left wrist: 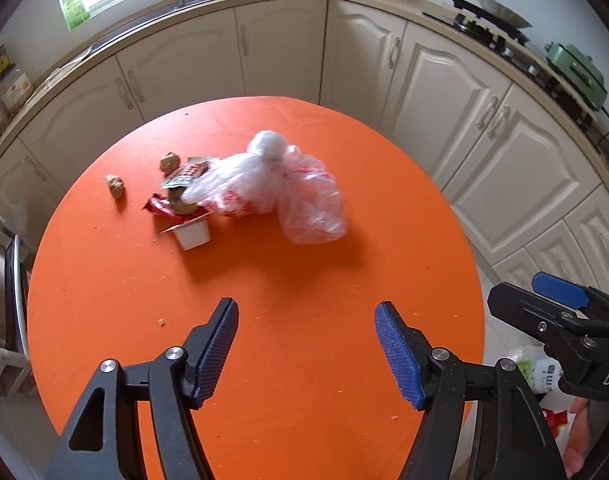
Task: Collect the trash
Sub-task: 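Move both open grippers back over the table, then grasp the bundled clear plastic bag with the right gripper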
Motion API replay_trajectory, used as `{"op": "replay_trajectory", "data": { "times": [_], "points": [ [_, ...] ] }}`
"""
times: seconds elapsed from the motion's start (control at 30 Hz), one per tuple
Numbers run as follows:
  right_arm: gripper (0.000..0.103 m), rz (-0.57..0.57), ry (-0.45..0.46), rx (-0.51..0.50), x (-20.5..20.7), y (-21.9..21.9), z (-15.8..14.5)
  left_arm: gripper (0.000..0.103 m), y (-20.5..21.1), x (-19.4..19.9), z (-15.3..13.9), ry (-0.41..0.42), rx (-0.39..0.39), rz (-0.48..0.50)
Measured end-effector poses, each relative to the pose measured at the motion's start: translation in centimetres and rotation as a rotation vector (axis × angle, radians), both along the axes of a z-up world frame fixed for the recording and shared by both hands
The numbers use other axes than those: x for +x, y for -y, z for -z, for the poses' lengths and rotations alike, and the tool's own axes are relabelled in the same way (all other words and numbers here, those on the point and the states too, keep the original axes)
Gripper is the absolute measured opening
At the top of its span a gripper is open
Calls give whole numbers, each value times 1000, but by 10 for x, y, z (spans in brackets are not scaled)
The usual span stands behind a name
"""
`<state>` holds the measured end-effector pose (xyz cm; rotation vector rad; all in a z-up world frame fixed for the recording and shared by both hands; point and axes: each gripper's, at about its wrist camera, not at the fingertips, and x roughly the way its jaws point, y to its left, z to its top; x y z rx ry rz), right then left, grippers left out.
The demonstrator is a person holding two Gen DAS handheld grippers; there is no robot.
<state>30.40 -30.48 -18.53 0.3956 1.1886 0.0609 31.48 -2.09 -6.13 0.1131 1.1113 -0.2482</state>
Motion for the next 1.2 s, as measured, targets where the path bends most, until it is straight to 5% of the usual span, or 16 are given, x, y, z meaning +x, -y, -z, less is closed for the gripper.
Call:
{"op": "replay_trajectory", "data": {
  "times": [0.47,1.07,1.13,1.2],
  "points": [
    [97,-198,-33,-78,56,-105,3,76,-123,17,-14,-17,-88,-230],
    [102,-326,-120,-191,170,-191,58,77,-174,78,17,-91,-127,-325],
    [101,-321,-119,-164,175,-187,63,77,-171,84,21,-104,-126,-322],
    [85,-333,-121,-147,175,-182,63,77,-166,89,25,-118,-127,-316]
  ]
}}
